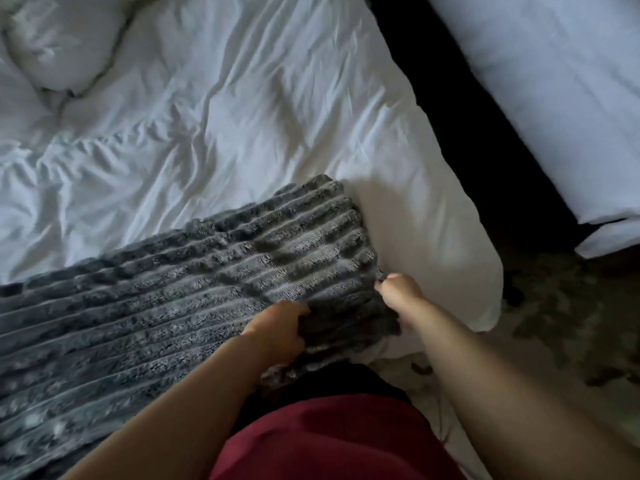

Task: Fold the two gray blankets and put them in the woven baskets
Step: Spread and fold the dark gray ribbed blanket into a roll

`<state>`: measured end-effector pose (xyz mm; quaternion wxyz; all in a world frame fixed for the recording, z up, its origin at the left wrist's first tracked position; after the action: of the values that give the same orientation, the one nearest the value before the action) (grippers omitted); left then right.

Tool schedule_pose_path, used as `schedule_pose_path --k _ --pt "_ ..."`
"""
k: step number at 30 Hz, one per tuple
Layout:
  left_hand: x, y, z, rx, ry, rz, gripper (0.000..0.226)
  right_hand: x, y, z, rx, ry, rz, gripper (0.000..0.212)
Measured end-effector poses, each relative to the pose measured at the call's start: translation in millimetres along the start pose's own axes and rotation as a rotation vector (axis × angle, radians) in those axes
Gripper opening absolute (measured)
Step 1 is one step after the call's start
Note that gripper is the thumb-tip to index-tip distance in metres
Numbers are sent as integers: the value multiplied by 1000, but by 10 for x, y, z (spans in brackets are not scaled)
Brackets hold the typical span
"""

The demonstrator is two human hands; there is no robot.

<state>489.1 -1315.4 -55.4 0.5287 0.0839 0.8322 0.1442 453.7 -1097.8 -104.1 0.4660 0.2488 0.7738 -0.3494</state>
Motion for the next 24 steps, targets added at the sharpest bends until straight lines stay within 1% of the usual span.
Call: schedule_pose_path --k 1,2,3,4,5,6,7,8,9,10,12,13,14,15,16,17,19,20,21,22,24 --pt "2 1 64 57 -103 34 42 34 39 47 27 7 20 18" --pt "-4 -18 129 89 -202 49 48 41 63 75 128 38 20 12" --pt "-25 -46 151 69 -249 56 55 57 79 64 262 97 -4 10" --pt "-44 -91 117 -17 -214 54 53 65 61 45 414 144 -57 13" --pt "-70 -145 28 -146 -106 55 44 96 24 47 563 132 -117 18" --pt "-117 -211 -75 -289 53 58 31 131 -29 83 696 58 -158 22" --pt "-170 -299 -141 -418 195 41 19 175 -80 133 775 -45 -190 24" --pt "-192 -397 -155 -495 271 5 14 201 -127 188 777 -142 -199 25" --pt "-207 -475 -114 -520 254 -36 16 228 -165 249 732 -229 -189 28" --pt "-209 -529 -11 -507 157 -59 17 259 -167 305 661 -286 -164 34" --pt "-212 -602 298 -383 -141 -70 22 344 -146 375 596 -343 -132 43" --pt "-210 -649 442 -336 -246 -52 31 382 -141 384 599 -364 -132 40" --pt "-197 -695 529 -337 -286 -29 36 394 -137 380 588 -382 -123 35" --pt "-184 -731 547 -372 -264 -6 35 388 -138 366 567 -395 -103 29" --pt "-183 -764 511 -450 -188 8 27 368 -144 349 553 -400 -79 25" --pt "-181 -808 445 -576 -80 1 18 339 -150 321 546 -396 -63 24" --pt "-186 -916 306 -870 133 -39 12 247 -163 265 522 -363 -41 27" --pt "-182 -955 272 -973 182 -28 12 197 -165 258 497 -336 -23 29" --pt "-184 -959 262 -1005 175 3 13 146 -166 263 468 -305 -6 31" --pt "-192 -956 266 -976 142 33 12 92 -173 290 456 -285 5 32" --pt "-195 -1013 295 -804 84 47 12 -17 -214 394 491 -283 13 30"
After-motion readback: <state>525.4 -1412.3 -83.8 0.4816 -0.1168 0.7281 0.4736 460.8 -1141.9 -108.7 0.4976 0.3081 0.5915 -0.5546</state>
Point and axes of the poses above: each hand's wrist, its own x-axis towards the middle knuckle, its own z-axis out of the palm, y = z × x, the point moved 5 cm from there along x, towards the middle knuckle, and after that the axes turned 14 degrees about -y, right-handed, at the moved point
